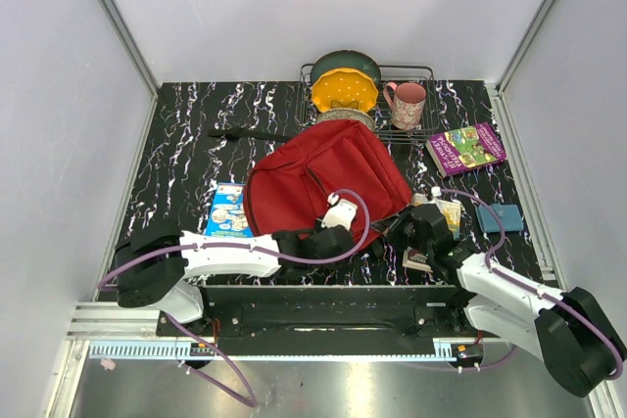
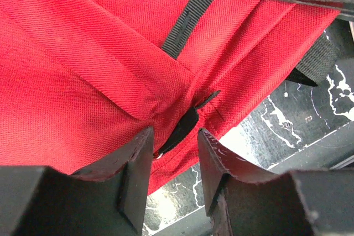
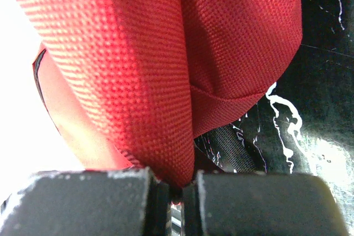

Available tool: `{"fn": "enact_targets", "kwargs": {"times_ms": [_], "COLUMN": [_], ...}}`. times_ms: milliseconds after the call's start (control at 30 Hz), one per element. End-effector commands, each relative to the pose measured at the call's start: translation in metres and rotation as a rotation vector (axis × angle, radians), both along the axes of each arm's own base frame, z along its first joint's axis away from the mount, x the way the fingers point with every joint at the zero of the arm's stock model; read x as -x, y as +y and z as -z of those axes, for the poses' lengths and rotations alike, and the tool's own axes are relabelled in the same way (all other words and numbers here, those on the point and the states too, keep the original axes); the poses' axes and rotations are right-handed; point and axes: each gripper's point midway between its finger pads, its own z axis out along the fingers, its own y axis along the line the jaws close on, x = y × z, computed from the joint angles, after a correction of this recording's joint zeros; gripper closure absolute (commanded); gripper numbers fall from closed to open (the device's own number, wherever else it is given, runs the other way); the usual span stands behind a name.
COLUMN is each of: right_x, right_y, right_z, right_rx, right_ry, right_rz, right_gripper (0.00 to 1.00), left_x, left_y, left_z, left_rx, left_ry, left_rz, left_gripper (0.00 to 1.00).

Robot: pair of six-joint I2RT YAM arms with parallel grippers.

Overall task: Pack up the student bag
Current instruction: Unzip the student bag at the center of the board.

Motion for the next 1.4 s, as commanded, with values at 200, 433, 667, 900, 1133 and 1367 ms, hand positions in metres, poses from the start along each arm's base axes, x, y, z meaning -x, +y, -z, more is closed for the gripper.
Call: {"fn": "enact_targets", "kwargs": {"times_ms": [200, 433, 667, 900, 1133, 1367], "right_x": [-0.019, -0.019, -0.019, -0.018, -0.019, -0.022], "right_y": [0.0, 0.0, 0.0, 0.0, -0.006, -0.009], "right_z": [-0.035, -0.036, -0.036, -0.039, -0.036, -0.033], "right_rx": [-0.039, -0.04, -0.044, -0.047, -0.019, 0.009], "right_ry": [-0.107, -0.11, -0.113, -0.124, -0.121, -0.124], "right_rz": [0.052, 0.052, 0.051, 0.049, 0.069, 0.081], "right_gripper": [1.0, 1.0, 1.0, 1.0, 0.99, 0.99], "left_x": [-0.017, -0.015, -0.015, -0.016, -0.018, -0.019], "left_y": [-0.011, -0.022, -0.027, -0.028, -0.019, -0.006], "left_z": [-0.021, -0.018, -0.015, -0.007, -0.01, -0.027], "left_rx": [0.061, 0.081, 0.082, 0.046, 0.043, 0.079], "left_ry": [-0.07, -0.054, -0.046, -0.036, -0.049, -0.081], "left_rz": [-0.087, -0.05, -0.047, -0.049, -0.089, -0.106], "left_gripper": [0.69, 0.73, 0.73, 0.87, 1.0, 1.0]}}
